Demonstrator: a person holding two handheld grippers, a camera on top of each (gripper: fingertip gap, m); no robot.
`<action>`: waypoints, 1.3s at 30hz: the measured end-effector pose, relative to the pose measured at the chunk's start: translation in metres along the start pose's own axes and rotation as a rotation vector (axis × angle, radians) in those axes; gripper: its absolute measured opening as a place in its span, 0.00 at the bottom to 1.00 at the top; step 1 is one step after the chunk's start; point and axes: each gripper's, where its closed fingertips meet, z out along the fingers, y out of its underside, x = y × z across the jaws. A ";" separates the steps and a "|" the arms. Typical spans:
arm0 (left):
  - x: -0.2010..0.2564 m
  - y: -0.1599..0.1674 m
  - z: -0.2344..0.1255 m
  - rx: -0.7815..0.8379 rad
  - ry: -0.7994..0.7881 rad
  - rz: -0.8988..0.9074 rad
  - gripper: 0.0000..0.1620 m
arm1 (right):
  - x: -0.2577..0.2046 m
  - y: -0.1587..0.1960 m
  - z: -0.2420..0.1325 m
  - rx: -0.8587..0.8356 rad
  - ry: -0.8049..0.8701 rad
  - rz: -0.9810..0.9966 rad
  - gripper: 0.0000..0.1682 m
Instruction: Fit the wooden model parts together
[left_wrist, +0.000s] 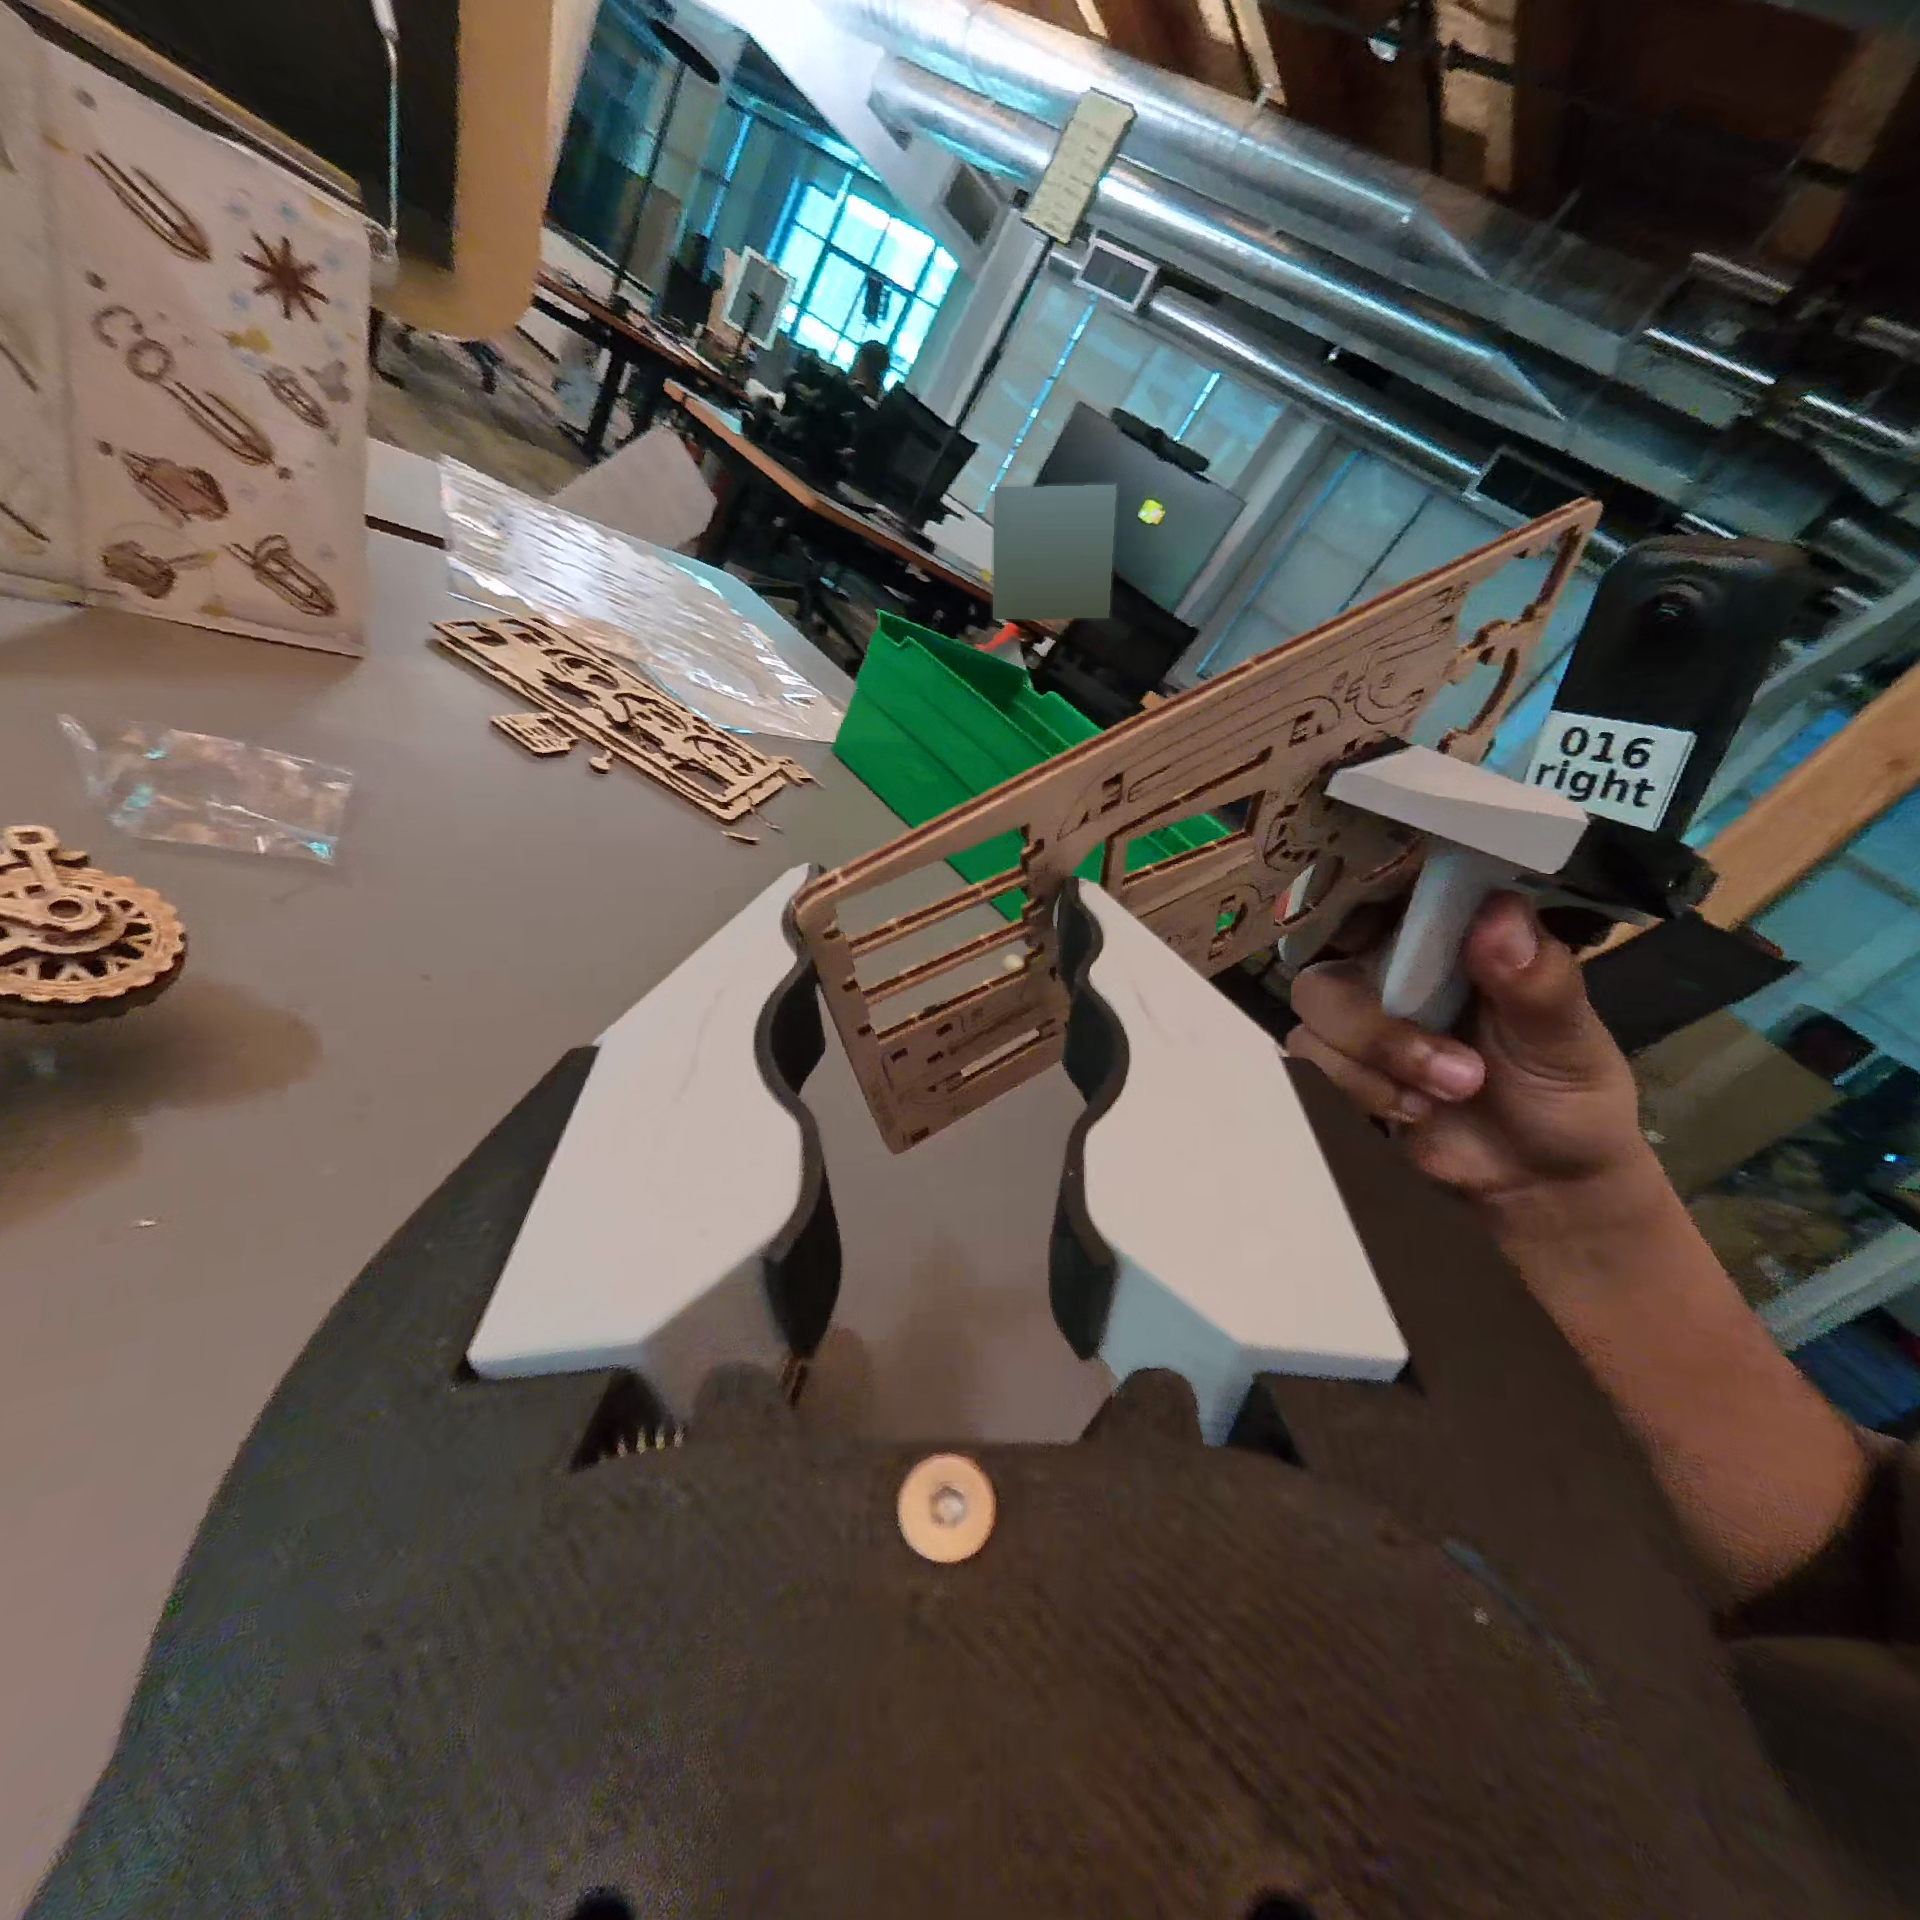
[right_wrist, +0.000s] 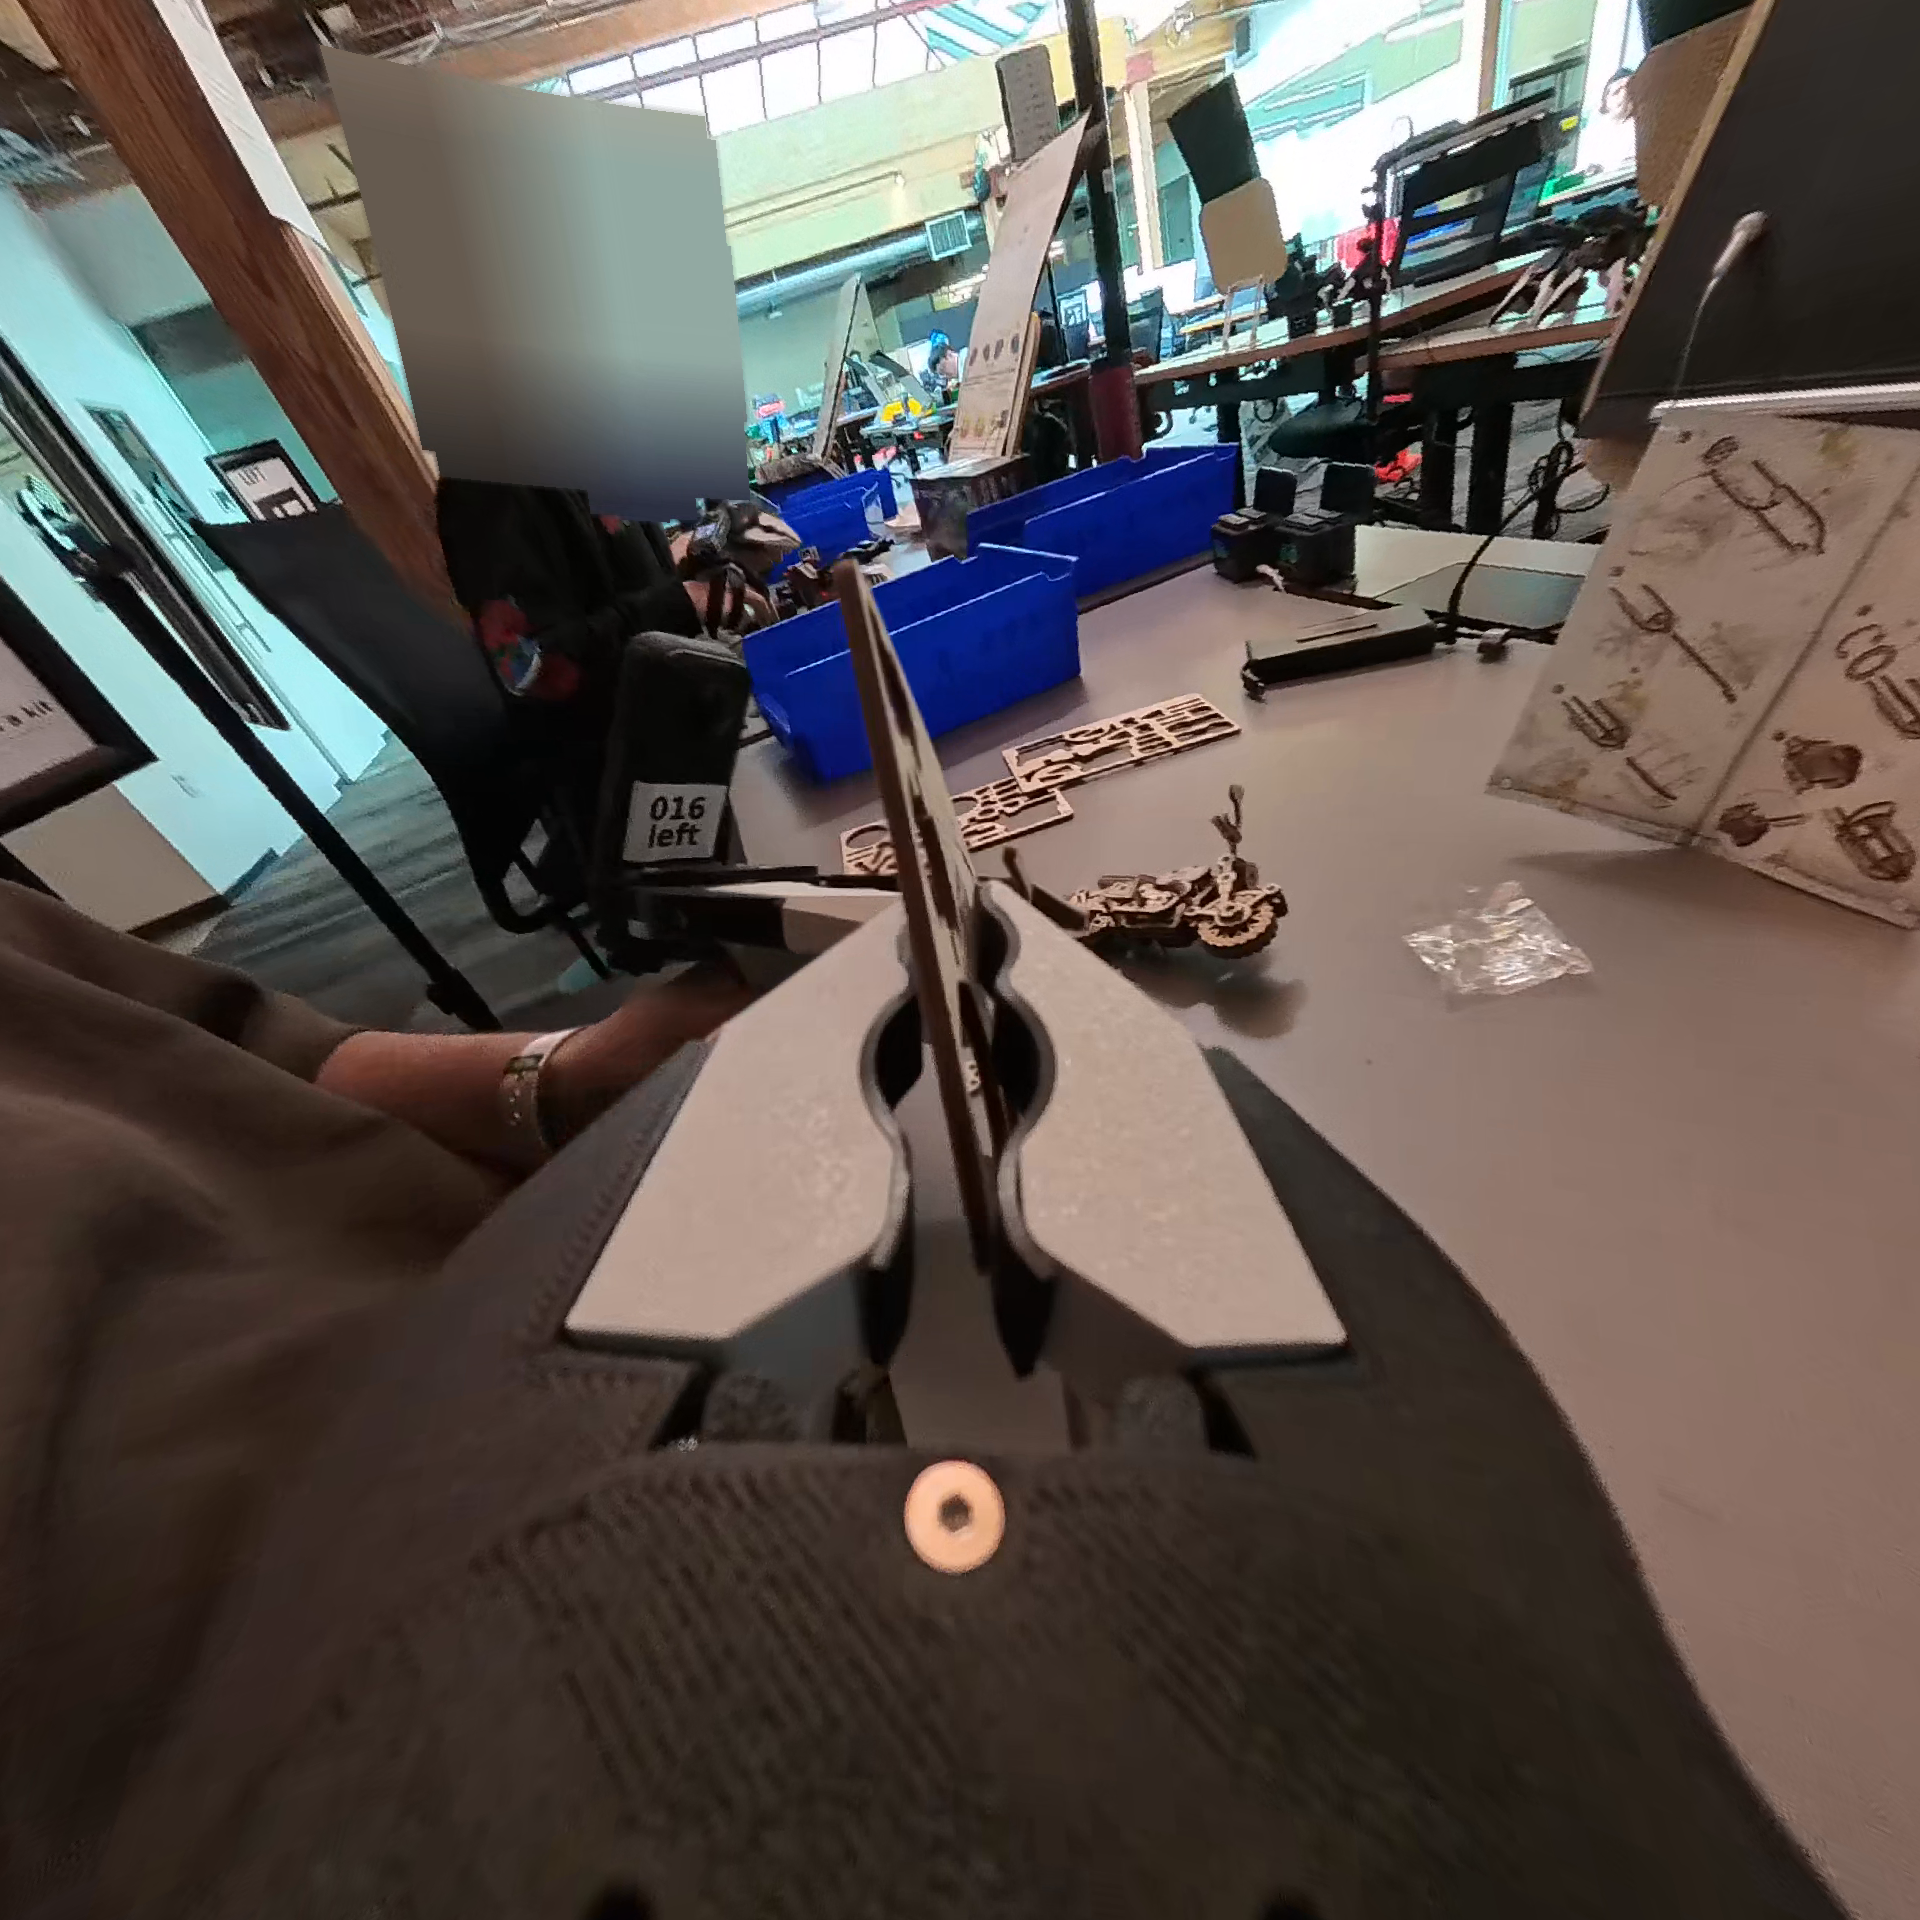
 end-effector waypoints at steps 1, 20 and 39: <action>0.001 0.000 0.000 0.003 0.003 0.001 0.26 | 0.000 -0.001 -0.001 0.007 -0.004 0.006 0.02; 0.035 -0.011 -0.002 0.021 -0.014 0.500 0.39 | 0.012 0.003 -0.005 0.000 -0.001 0.151 0.00; 0.049 -0.017 -0.017 0.045 0.361 -0.069 0.01 | 0.007 0.007 0.001 0.053 -0.115 0.276 0.24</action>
